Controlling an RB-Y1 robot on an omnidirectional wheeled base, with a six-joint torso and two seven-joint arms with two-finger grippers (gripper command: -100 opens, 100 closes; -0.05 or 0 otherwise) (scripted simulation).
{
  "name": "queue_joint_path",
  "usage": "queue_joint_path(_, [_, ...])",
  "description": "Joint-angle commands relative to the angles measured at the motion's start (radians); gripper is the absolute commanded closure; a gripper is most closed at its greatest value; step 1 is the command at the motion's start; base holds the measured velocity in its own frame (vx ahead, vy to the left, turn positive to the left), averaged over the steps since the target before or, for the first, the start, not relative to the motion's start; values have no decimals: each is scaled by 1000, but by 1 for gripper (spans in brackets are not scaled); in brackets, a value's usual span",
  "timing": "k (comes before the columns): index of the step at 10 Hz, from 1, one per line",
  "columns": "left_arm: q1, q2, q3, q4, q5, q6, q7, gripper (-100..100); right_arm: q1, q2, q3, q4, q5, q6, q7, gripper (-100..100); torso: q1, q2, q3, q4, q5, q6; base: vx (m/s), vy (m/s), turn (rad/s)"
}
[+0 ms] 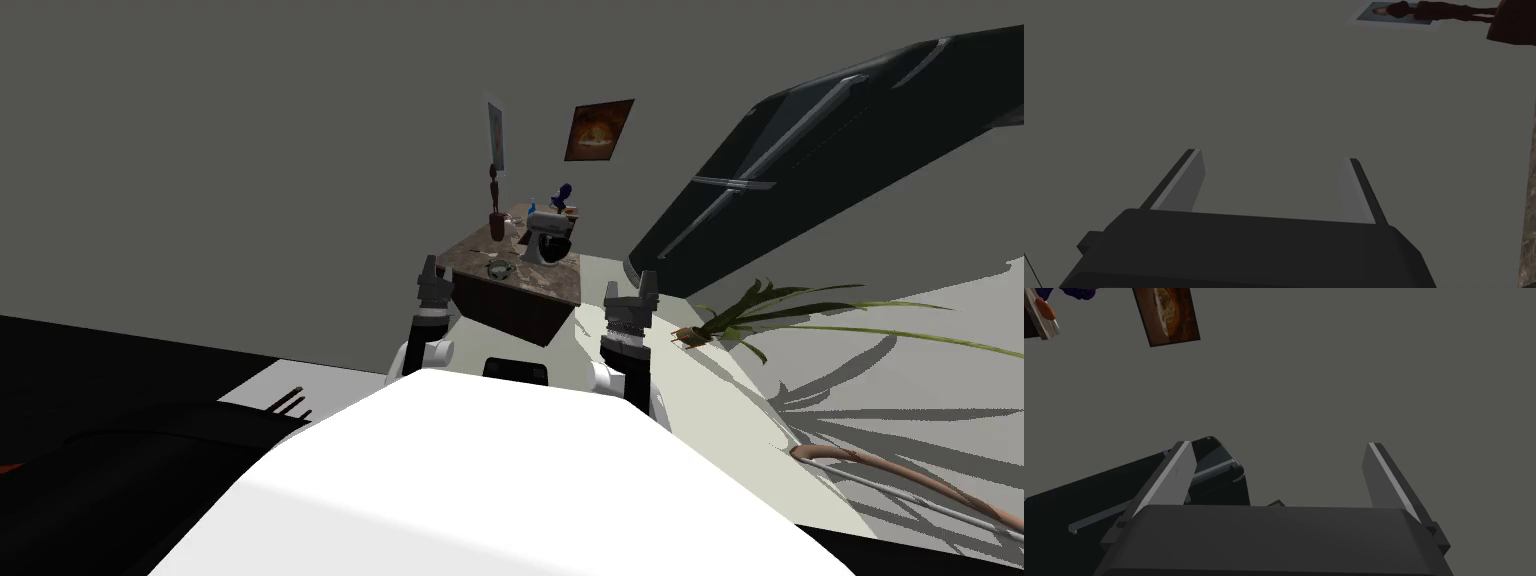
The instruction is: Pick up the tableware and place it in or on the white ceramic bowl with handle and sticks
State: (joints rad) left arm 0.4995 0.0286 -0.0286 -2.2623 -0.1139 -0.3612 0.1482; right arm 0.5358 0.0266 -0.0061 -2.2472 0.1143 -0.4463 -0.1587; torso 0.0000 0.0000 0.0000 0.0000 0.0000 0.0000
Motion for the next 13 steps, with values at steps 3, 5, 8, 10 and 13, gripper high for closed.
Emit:
queue_joint_path(3, [0, 0, 0, 0, 0, 0, 0, 0, -21, -98, -1, -5, -16, 11, 0, -100, 0, 0, 0, 0, 0, 0, -2, 1, 59])
queue_joint_path(5, [0, 0, 0, 0, 0, 0, 0, 0, -42, -163, -2, -9, -31, 24, 0, -100, 0, 0, 0, 0, 0, 0, 2, 0, 109])
queue_joint_path(8, [0, 0, 0, 0, 0, 0, 0, 0, -70, -241, -2, -13, -50, 40, 1, -100, 0, -1, 0, 0, 0, 0, 7, -2, 85])
queue_joint_path(10, [0, 0, 0, 0, 0, 0, 0, 0, -84, -281, 0, -15, -60, 49, 2, -100, 0, -1, -1, 0, 0, 0, 10, -3, 128])
queue_joint_path(13, [0, 0, 0, 0, 0, 0, 0, 0, -116, -366, 6, -18, -80, 70, 6, -100, 0, -1, -1, 0, 0, 0, 12, -3, 130])
